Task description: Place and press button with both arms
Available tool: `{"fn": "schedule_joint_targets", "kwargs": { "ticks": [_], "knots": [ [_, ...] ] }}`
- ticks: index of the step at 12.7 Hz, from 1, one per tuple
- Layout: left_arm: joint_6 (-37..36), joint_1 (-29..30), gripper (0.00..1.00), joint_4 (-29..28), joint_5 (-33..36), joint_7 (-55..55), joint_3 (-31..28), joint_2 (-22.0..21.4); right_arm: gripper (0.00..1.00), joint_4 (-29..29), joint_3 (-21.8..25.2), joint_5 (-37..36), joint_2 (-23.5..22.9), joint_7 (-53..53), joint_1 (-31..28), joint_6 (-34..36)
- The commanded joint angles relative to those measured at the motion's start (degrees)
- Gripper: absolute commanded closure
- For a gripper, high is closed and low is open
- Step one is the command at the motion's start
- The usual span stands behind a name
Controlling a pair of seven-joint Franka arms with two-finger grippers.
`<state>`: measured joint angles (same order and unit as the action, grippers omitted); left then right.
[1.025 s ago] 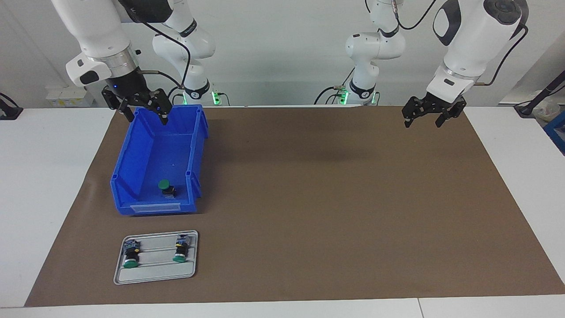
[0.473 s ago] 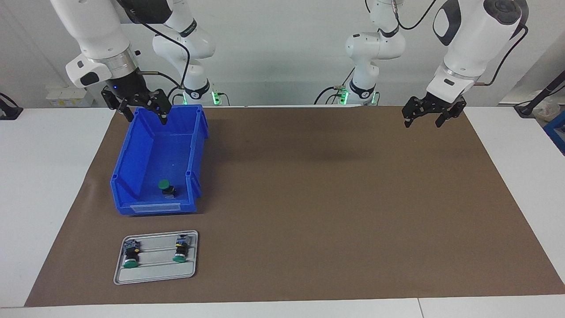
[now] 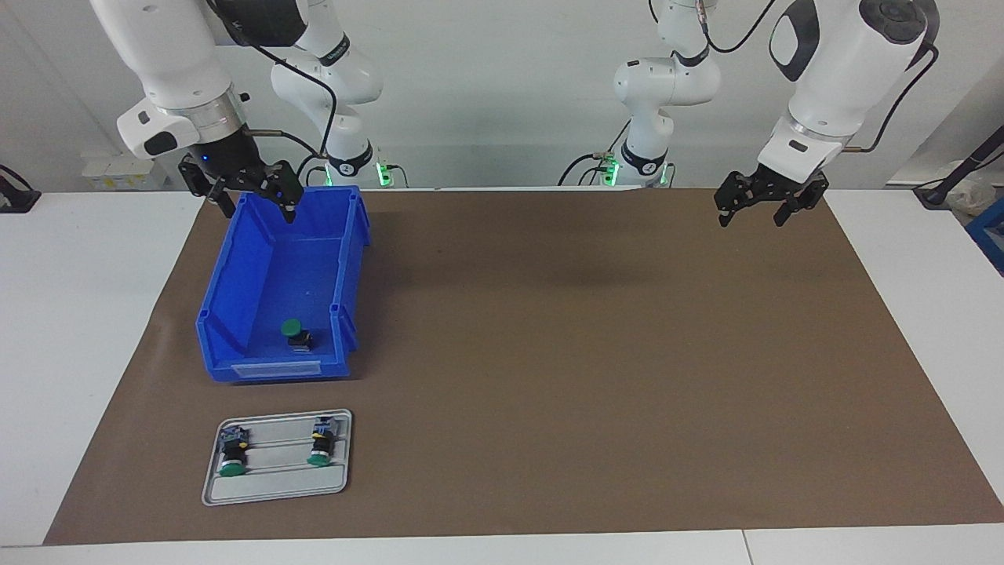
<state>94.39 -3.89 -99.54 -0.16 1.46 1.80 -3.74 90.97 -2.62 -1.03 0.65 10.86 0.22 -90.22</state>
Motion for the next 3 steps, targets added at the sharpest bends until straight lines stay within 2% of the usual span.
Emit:
{"fn": "schedule_joint_targets", "kwargs": {
  "ticks": [1,3],
  "knots": [
    [-0.3,0.7,0.0,-1.5,0.8,-0.7,0.5,-1.5,0.01,1.4,-0.5,-0.7,0.9,-1.4,-0.6,-0.5],
    [-0.3,0.7,0.0,-1.5,0.8,-0.7,0.5,-1.5,0.01,1.4,-0.5,-0.7,0.9,-1.4,-0.6,-0.4]
  ]
}}
